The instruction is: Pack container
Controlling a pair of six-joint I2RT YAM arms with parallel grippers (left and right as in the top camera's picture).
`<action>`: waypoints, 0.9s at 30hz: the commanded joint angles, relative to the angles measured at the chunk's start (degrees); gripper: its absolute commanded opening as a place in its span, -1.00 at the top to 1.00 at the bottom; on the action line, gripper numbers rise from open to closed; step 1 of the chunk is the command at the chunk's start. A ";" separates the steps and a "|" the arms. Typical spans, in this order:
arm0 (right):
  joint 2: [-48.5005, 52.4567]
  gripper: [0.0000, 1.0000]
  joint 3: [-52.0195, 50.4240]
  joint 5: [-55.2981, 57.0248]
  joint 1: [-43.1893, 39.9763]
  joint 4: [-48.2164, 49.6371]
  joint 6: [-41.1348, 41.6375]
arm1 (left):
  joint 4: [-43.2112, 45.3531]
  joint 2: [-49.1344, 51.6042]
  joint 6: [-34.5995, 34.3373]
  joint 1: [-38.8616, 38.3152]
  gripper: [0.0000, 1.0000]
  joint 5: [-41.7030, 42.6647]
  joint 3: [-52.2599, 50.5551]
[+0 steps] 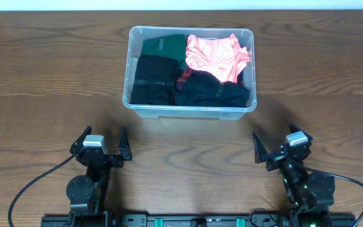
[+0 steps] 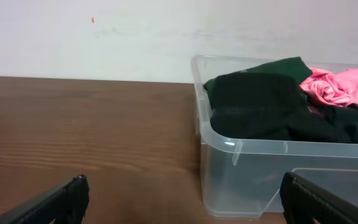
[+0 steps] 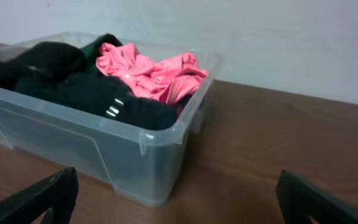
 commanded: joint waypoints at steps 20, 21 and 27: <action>-5.77 -0.99 -1.88 4.61 -1.09 -0.85 -1.25 | -1.92 -0.31 0.33 -0.17 -0.96 0.33 -1.01; -5.77 -0.99 -1.88 4.61 -1.09 -0.85 -1.25 | -1.92 -0.31 0.33 -0.17 -0.96 0.33 -1.01; -5.75 -0.98 -1.88 4.61 -1.09 -0.85 -1.25 | -1.92 -0.31 0.33 -0.17 -0.96 0.33 -1.01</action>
